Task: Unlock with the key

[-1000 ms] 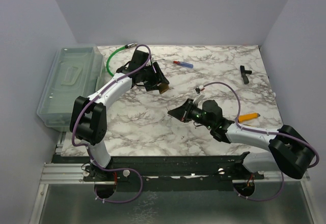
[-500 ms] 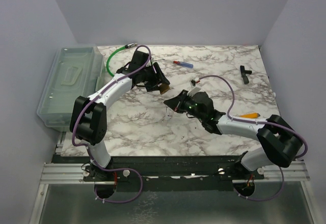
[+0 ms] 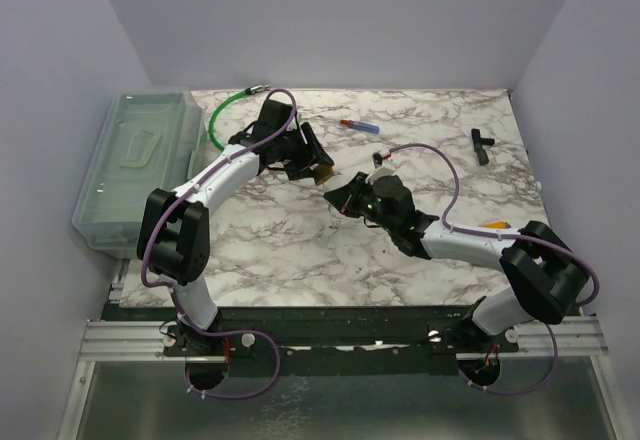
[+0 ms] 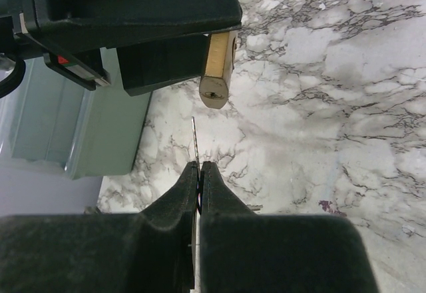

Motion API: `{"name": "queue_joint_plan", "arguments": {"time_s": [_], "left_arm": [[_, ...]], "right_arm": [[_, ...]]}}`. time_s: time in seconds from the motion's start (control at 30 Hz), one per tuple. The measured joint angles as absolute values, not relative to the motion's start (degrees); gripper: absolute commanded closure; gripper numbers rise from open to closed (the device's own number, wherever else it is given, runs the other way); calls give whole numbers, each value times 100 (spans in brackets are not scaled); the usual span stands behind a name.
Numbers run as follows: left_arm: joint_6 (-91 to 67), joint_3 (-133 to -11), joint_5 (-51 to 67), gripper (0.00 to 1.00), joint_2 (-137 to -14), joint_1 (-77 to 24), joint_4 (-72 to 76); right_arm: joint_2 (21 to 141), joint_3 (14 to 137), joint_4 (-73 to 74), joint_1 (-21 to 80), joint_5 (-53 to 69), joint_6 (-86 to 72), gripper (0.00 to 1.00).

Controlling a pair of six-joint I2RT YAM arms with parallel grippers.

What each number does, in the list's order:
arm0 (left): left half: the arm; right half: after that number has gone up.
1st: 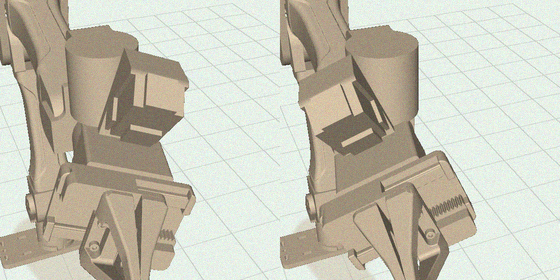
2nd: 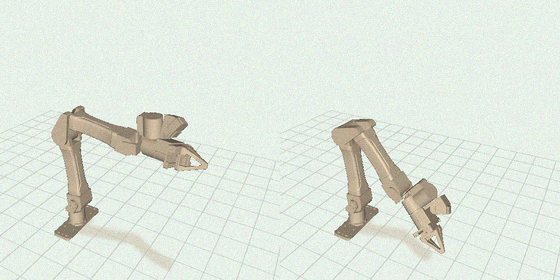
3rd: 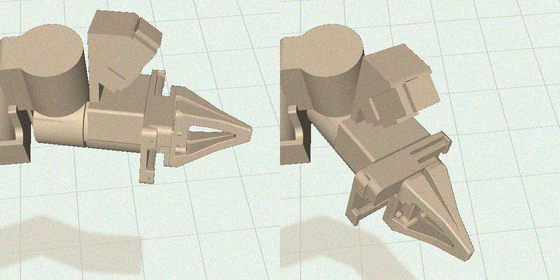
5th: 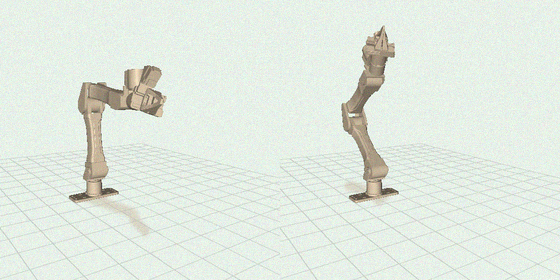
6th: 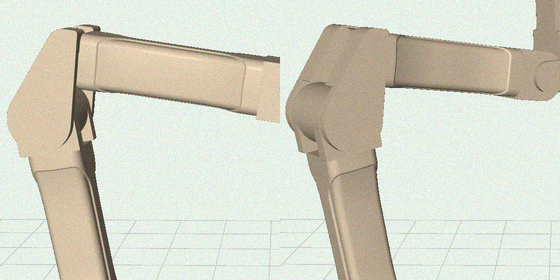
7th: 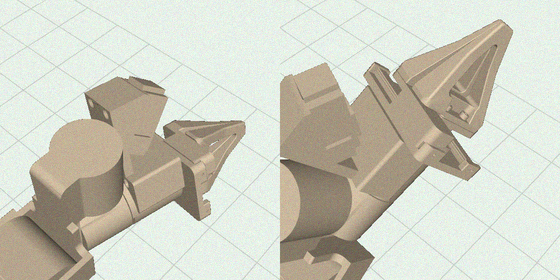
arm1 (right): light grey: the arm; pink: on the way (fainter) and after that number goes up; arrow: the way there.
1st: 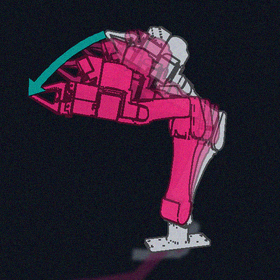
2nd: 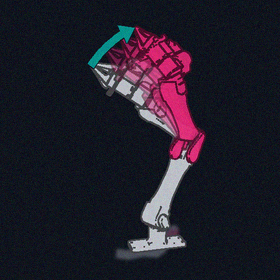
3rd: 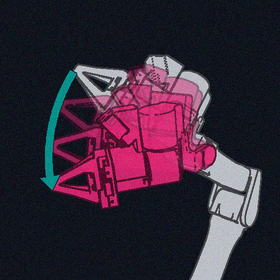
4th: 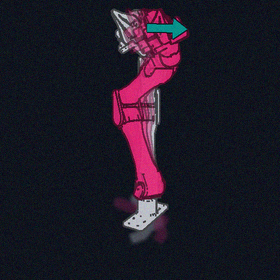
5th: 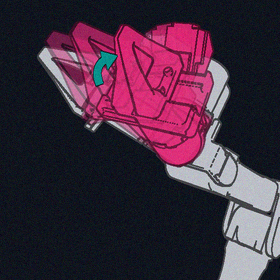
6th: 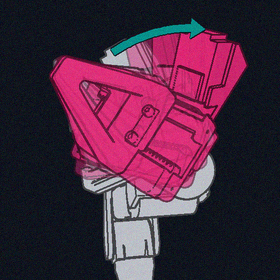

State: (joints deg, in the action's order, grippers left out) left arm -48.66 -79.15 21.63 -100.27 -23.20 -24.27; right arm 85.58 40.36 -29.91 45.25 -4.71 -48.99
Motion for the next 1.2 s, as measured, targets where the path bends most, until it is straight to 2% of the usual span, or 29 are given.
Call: {"name": "queue_joint_plan", "arguments": {"time_s": [1.2], "left_arm": [[-4906,-7894,2211,100,-10025,-2294,-2316]], "right_arm": [[8851,4285,-2978,4298,-475,-4779,100]]}}
